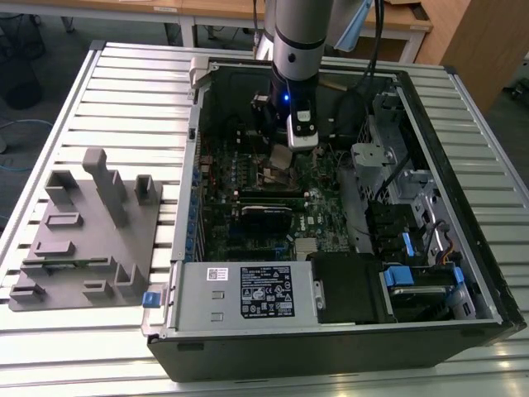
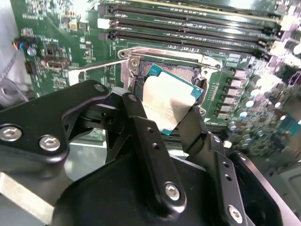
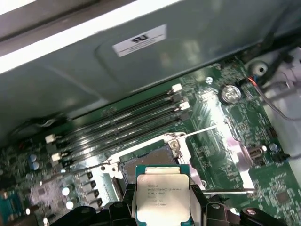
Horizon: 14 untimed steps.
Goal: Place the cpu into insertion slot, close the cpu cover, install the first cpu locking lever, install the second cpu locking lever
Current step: 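Place the cpu into insertion slot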
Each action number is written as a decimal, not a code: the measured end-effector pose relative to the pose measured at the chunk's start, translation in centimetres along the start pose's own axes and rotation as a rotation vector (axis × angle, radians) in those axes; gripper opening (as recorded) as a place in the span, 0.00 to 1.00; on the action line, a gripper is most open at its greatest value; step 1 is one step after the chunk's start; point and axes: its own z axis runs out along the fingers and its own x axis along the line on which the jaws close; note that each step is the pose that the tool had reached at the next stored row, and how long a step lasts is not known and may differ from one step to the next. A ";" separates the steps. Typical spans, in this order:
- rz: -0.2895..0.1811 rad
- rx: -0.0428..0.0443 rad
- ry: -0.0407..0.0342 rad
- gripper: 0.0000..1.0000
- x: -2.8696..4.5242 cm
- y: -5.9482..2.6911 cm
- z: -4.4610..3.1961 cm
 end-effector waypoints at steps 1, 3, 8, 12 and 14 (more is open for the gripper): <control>0.019 -0.0005 -0.0017 0.54 0.00 0.00 0.01; 0.042 -0.0009 -0.0037 0.54 0.00 0.00 0.01; 0.043 -0.0010 -0.0039 0.54 0.00 0.00 0.01; 0.056 -0.0012 -0.0051 0.54 0.00 0.00 0.01; 0.086 -0.0018 -0.0078 0.54 0.00 0.00 0.02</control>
